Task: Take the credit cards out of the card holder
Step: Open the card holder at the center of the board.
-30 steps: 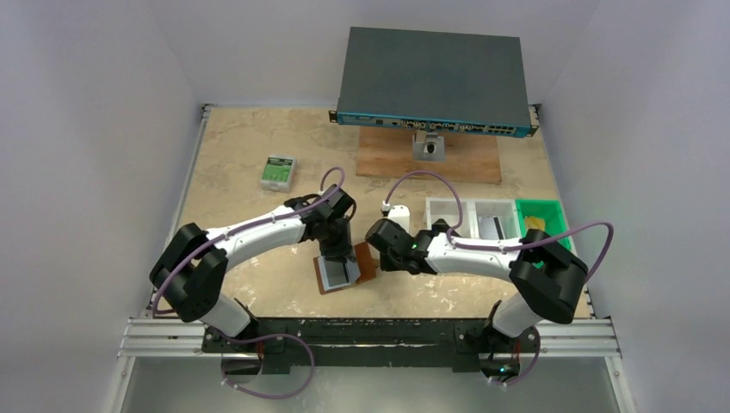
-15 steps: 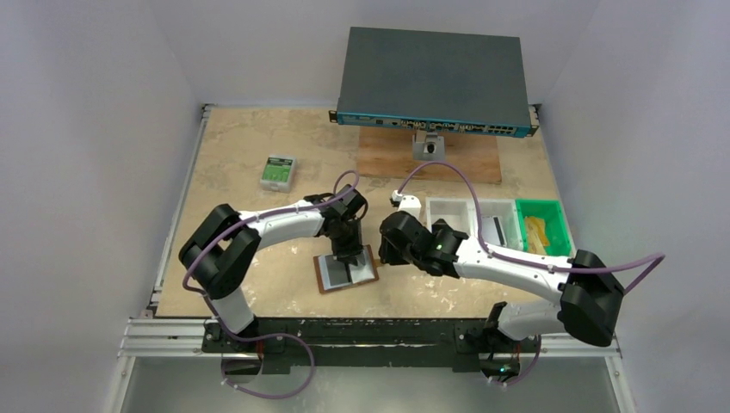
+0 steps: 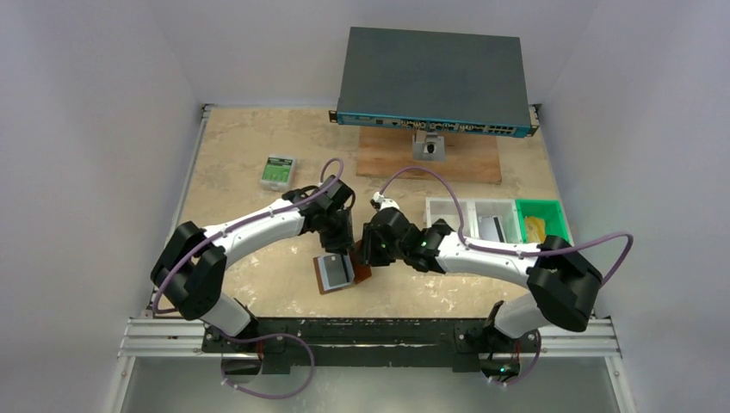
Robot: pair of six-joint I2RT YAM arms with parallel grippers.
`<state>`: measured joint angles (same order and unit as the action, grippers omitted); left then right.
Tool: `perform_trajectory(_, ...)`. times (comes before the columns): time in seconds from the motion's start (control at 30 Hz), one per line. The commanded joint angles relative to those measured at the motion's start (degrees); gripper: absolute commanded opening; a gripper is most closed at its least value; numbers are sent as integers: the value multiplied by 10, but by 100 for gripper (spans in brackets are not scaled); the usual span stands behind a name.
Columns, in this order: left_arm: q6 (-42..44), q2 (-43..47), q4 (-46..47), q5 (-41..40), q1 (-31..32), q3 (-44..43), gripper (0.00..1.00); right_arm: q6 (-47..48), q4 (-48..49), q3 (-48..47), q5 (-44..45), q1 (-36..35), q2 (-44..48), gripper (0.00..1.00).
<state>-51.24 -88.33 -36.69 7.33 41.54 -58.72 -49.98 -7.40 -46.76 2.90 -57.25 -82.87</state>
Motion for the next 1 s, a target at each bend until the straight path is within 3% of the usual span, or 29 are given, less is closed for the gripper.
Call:
perform_trajectory(0.0,18,20,-17,-13,-12,1,29,-10,44,-14,-26,4,-2,20)
perform_trajectory(0.3,29,32,8,10,-26,22,28,10,11,-24,10,2,41,21)
perform_trajectory(0.43,37,4,25,44,-26,7,27,22,39,-20,-16,-16,42,21)
perform_trajectory(0.6,53,-33,41,88,-26,-13,26,14,90,0,-40,-29,20,12)
perform_trajectory(0.97,63,-58,42,119,-26,-37,28,-6,144,48,-58,-28,-17,4)
